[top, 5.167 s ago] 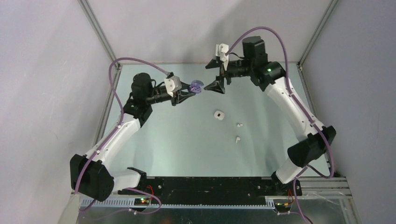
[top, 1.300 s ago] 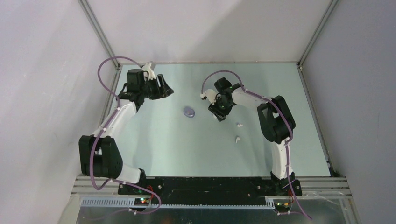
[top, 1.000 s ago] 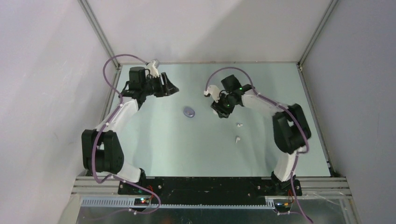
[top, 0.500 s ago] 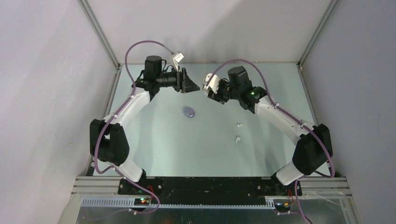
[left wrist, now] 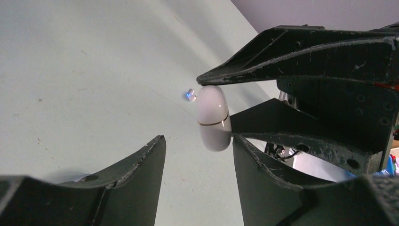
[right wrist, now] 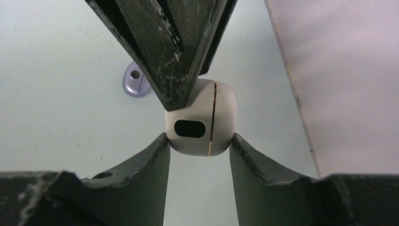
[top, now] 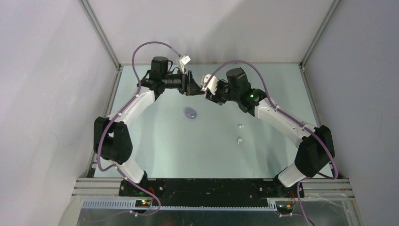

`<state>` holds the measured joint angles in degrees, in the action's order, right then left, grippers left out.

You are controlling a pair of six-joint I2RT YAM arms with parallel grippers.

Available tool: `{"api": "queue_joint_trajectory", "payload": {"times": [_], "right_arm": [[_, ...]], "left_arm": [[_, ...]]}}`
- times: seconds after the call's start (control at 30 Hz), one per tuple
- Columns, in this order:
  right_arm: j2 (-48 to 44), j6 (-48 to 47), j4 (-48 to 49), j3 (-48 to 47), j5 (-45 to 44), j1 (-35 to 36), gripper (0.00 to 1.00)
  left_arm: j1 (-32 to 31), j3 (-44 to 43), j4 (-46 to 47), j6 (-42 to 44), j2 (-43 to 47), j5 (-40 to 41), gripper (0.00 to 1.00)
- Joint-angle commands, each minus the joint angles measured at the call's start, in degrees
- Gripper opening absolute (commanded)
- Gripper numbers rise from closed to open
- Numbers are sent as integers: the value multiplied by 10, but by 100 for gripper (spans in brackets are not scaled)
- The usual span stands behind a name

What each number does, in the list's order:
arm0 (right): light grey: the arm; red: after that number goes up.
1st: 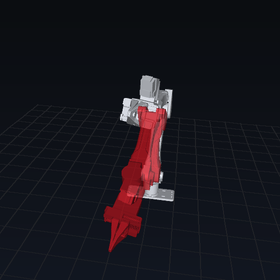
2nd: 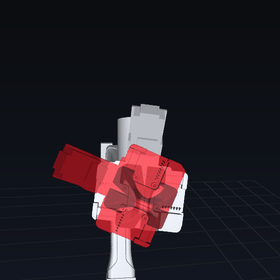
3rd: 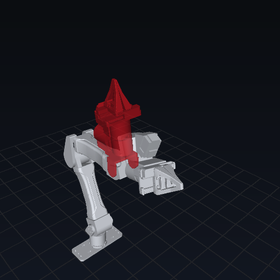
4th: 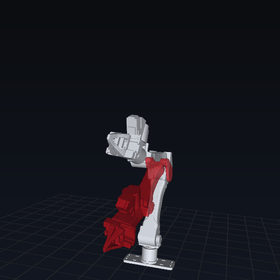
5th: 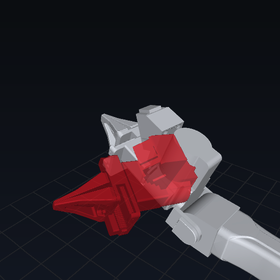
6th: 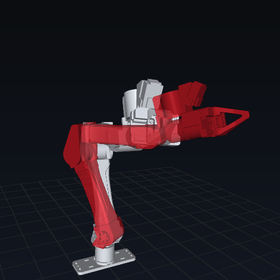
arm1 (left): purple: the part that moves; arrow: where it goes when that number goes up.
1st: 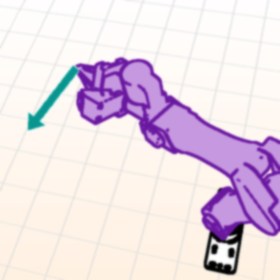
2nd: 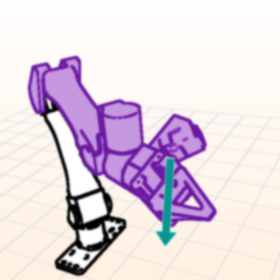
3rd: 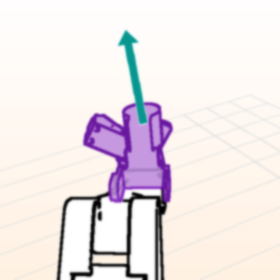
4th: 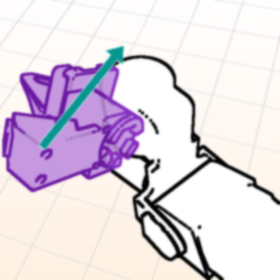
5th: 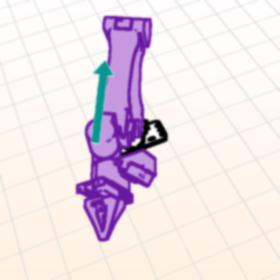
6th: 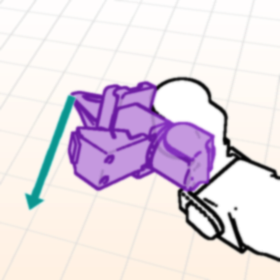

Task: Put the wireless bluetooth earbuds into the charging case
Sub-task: Pass from the right arm to the left

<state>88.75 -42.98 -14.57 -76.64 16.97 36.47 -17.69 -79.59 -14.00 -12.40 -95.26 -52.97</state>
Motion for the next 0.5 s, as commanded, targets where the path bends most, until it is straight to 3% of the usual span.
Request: {"api": "queue_joint_trajectory", "payload": {"times": [0.0,0.37,0.47], "right_arm": [[-6,19,36,-31,-8,11,32],[6,67,70,-50,-29,25,34],[8,71,71,-54,-31,29,33]], "left_arm": [[-7,-25,13,12,-2,-20,57],[-10,-6,58,-5,2,-51,35],[-10,-4,63,-8,2,-54,33]]}}
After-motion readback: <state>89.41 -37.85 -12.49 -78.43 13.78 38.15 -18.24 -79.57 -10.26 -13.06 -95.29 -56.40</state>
